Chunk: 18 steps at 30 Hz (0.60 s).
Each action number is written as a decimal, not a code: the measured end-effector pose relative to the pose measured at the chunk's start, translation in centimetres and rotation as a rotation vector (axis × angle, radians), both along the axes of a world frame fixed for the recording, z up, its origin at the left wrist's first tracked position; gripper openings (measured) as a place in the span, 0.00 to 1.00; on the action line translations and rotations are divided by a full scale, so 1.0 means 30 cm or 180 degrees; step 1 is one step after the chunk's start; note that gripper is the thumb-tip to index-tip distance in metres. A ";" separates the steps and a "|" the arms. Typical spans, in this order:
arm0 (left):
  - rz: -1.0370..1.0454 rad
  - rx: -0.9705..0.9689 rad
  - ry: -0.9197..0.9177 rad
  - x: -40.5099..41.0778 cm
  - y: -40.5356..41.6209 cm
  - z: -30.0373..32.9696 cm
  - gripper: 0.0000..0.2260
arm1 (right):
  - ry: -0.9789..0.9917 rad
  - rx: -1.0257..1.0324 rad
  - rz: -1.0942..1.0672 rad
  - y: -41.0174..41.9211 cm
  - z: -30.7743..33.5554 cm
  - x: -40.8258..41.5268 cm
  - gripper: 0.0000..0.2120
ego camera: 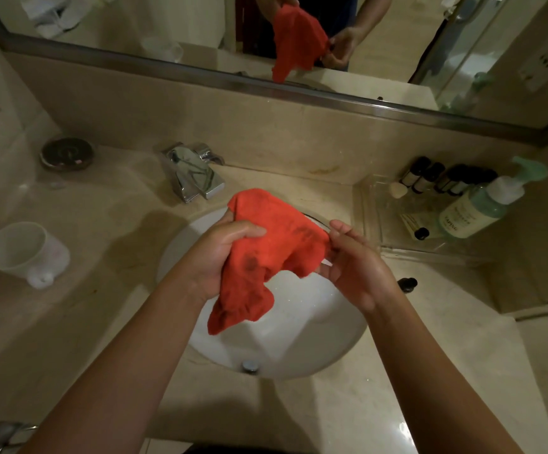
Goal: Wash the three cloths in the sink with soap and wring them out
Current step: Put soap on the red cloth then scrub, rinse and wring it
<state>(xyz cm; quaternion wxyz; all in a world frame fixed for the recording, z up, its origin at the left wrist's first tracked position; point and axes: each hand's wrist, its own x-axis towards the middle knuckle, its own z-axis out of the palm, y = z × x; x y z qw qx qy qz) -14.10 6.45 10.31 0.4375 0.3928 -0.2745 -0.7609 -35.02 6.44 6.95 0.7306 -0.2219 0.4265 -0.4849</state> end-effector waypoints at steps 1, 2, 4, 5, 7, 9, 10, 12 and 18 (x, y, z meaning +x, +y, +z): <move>0.0031 0.0010 0.0059 0.001 -0.005 0.002 0.18 | -0.0131 -0.0016 0.0012 0.005 0.004 -0.005 0.10; 0.0088 0.0016 0.0104 0.007 -0.012 0.002 0.15 | -0.0193 -0.0036 -0.0014 0.007 0.006 -0.010 0.15; 0.0260 -0.0026 -0.0091 0.023 -0.031 -0.005 0.08 | -0.0033 -0.0073 -0.0113 0.008 0.013 -0.021 0.21; 0.0322 -0.0078 -0.0316 0.035 -0.041 -0.011 0.08 | 0.0097 -0.0085 -0.0141 0.008 0.020 -0.026 0.22; 0.0313 -0.0204 -0.0753 0.064 -0.053 -0.023 0.08 | 0.0242 -0.0139 -0.0160 0.003 0.024 -0.033 0.22; 0.0182 -0.0292 -0.0993 0.086 -0.056 -0.026 0.08 | 0.0235 -0.0229 -0.0052 -0.004 0.019 -0.042 0.24; 0.0103 -0.0334 -0.1067 0.091 -0.054 -0.016 0.09 | 0.0226 -0.0274 0.0004 -0.009 0.013 -0.045 0.26; -0.0002 -0.0435 -0.1246 0.099 -0.052 0.005 0.09 | 0.0297 -0.0372 0.0008 -0.015 0.007 -0.045 0.31; -0.0061 -0.0753 -0.1489 0.105 -0.055 0.030 0.08 | 0.0743 -0.0075 0.0129 -0.018 0.038 -0.030 0.16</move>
